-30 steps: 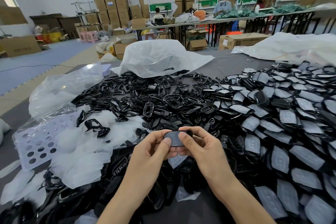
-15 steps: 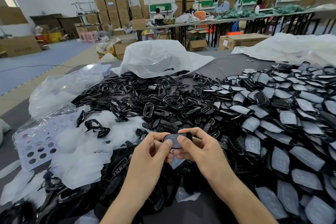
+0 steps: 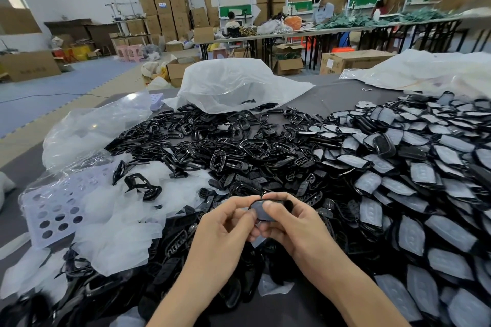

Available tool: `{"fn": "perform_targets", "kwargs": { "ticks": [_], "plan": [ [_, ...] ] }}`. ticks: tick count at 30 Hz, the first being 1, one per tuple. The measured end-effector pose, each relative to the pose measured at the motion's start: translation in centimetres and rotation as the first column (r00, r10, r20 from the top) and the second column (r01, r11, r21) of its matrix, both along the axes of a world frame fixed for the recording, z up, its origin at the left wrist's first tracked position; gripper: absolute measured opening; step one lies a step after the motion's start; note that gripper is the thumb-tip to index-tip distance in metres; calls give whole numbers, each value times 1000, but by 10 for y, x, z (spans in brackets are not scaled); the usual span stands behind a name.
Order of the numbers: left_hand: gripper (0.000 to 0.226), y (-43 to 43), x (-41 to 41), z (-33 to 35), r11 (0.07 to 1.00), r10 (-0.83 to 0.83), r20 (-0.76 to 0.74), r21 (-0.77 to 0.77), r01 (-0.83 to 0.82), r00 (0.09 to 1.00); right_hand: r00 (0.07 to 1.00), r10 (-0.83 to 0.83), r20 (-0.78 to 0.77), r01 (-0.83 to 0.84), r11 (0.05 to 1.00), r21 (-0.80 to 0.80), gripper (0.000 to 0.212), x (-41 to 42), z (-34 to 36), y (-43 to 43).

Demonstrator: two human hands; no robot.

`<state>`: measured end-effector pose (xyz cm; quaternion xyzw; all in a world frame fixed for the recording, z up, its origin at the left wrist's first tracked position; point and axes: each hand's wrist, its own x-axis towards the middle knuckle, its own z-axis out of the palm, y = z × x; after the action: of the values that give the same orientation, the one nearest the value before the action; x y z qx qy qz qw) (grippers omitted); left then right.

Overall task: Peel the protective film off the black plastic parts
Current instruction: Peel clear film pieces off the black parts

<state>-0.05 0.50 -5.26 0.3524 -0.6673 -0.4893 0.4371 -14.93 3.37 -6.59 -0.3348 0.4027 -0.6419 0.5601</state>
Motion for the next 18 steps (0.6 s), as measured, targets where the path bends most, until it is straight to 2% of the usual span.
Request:
{"fn": "perform_targets", "kwargs": {
  "ticks": [4, 9, 13, 15, 18],
  "plan": [
    [34, 2, -2, -3, 999, 18, 55, -51, -15, 998, 1000, 6, -28, -6, 1000, -12, 6, 0, -2, -1],
    [37, 2, -2, -7, 937, 137, 272, -348, -35, 953, 992, 18, -129, -22, 999, -35, 12, -3, -6, 0],
    [36, 9, -4, -6, 873, 213, 280, -485, -53, 936, 971, -24, -240, 13, 999, -47, 14, -4, -2, 2],
    [31, 13, -3, -4, 844, 259, 298, -532, -65, 919, 977, -54, -205, 45, 998, -50, 19, -4, 1, 2],
    [27, 16, 0, -1, 788, 272, 418, -614, 49, 867, 989, -99, -111, 95, 995, -38, 41, -7, 2, 0]
  ]
}}
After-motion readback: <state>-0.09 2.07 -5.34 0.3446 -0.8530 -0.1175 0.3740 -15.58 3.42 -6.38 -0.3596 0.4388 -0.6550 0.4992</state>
